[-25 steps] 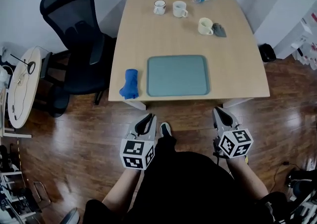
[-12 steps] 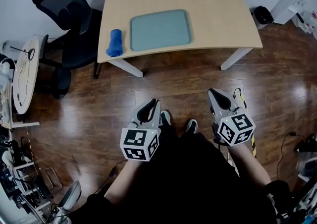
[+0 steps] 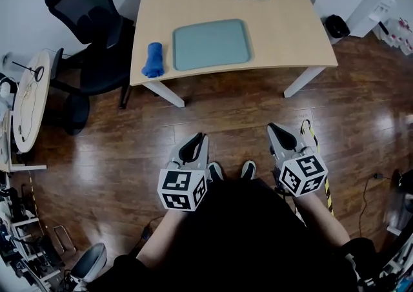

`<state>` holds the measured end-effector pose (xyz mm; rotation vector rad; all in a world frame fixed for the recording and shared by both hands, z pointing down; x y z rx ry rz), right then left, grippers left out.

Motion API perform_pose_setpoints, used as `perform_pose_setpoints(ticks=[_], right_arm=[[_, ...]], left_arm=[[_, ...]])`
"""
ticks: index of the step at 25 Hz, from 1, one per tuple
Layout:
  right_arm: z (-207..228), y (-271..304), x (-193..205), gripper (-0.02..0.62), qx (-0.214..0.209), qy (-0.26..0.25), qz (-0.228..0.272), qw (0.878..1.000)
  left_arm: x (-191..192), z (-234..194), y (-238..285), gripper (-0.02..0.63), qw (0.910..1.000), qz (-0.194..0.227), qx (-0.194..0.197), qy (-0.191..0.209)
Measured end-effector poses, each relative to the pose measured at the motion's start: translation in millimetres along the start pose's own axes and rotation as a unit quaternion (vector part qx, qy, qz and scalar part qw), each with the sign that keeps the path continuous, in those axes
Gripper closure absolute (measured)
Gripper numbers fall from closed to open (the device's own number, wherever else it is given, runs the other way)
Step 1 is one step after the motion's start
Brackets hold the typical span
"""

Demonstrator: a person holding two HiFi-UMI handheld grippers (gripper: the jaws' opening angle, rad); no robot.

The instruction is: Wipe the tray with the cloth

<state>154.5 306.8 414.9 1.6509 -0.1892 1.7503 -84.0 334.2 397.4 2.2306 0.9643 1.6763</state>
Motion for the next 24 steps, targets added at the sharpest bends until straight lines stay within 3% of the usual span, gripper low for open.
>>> perform_pose_setpoints(ticks=[10,24], right_arm=[[-27,11,-5,0.588,0.002,-0.019,-0.003,1.000],[-36,7,-4,0.588,0.009,-0.022,-0.001,1.000]], left_arm=[[1,-26,-14,0.568,1.0000,0.006,-0.002,0.006],[5,-25,-17,0.568,0.9999,-0.001,0.010,0.014]])
Point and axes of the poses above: the fingertips, and each gripper's own axes: y forward along the fingers, z to its right, x out of its underside, the point moved 7 cm from there along -y, backward along the fingers, and after that the axes turned 9 degrees about -y, right-handed, at the moved point
